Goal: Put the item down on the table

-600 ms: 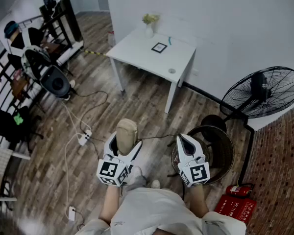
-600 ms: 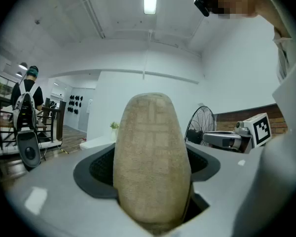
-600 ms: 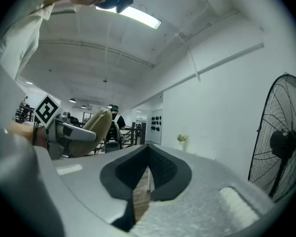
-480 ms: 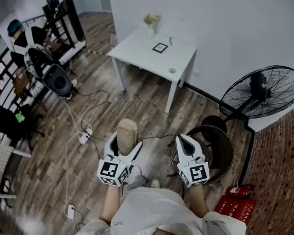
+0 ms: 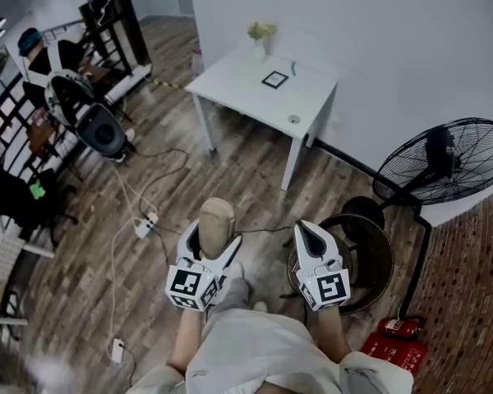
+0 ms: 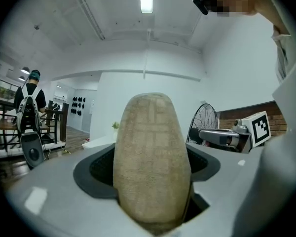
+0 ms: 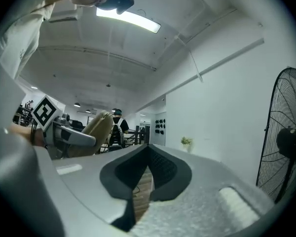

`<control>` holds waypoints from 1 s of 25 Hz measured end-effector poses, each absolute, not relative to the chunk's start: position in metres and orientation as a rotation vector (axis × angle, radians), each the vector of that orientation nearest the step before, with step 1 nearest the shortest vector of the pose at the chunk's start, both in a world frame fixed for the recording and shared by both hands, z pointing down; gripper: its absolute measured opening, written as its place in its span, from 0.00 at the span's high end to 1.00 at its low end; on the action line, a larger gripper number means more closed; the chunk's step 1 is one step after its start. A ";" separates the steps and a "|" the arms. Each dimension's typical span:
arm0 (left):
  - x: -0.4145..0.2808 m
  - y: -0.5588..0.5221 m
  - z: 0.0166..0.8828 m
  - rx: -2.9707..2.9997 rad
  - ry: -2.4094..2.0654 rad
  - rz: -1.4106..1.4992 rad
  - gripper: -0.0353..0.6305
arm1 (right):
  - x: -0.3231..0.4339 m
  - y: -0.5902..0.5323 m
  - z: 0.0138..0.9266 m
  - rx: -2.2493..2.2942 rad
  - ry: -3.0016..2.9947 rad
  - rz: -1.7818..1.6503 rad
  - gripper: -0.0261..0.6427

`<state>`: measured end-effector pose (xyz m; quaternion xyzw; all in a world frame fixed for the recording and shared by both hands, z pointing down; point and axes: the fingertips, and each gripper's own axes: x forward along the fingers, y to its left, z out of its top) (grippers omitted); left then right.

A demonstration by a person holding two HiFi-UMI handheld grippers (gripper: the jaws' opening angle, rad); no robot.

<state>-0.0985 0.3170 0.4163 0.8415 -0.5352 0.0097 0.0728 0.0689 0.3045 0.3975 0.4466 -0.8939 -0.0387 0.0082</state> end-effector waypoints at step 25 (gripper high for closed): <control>-0.186 0.107 0.435 2.575 -1.448 0.028 0.32 | -0.035 0.106 0.417 1.466 -2.697 -0.047 0.96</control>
